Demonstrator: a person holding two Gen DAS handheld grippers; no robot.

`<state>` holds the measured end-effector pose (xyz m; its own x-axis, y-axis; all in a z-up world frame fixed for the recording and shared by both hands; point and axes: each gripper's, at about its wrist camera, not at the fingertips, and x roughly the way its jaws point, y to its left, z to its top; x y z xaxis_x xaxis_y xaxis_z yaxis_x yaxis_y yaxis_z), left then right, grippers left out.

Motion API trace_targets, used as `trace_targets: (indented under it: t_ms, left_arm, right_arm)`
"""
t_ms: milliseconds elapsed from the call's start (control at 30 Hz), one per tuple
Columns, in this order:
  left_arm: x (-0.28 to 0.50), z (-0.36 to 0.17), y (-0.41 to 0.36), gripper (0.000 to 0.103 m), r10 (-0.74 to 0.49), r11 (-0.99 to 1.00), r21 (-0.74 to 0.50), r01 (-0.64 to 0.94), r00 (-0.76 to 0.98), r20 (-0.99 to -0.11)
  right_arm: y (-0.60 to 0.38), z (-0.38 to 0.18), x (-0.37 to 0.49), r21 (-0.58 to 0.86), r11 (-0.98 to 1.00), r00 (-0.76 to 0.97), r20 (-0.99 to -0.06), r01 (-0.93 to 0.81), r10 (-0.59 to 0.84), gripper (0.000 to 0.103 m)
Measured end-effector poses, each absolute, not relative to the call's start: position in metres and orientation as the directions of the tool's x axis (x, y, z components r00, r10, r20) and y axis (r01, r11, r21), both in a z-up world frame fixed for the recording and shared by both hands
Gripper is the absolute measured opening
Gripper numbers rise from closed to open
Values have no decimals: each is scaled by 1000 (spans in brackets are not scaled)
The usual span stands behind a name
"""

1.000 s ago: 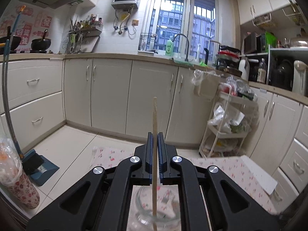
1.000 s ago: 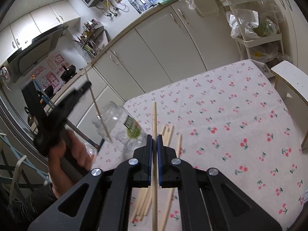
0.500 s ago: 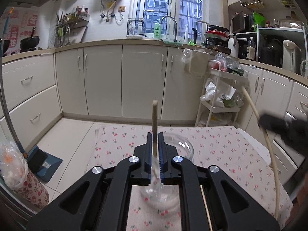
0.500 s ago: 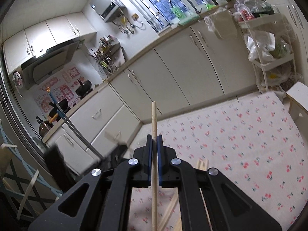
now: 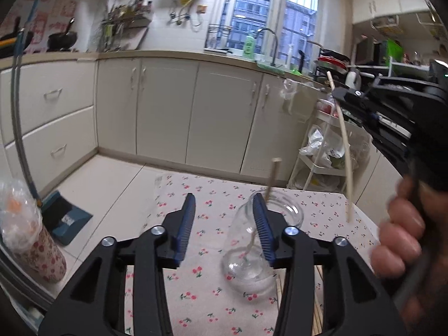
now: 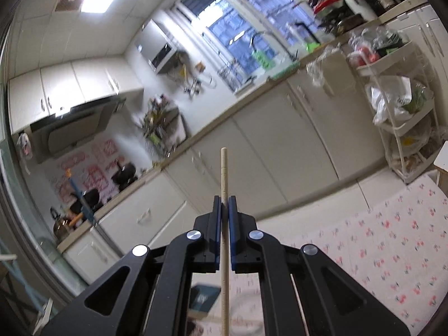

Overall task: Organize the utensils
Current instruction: 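Lower the left tool's chopstick into the jar and open the left tool, then insert the right tool's chopstick into the jar and open the right tool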

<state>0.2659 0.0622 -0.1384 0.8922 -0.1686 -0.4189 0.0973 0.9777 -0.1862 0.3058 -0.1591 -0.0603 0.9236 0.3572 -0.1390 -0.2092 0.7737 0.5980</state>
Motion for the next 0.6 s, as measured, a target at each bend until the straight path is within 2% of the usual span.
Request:
trace_targets:
  t_ms: [333,600]
  left_arm:
    - [256,-160,70,48,-198,967,-236,93,859,-472]
    - [258,-165,71,53,-197,965,-251,80,849,-490]
  right_arm:
    - [-133,-90,339,526,835,934,-189,-164,302,6]
    - [-129,-115,324,504,847,910,-249,-170,331,6]
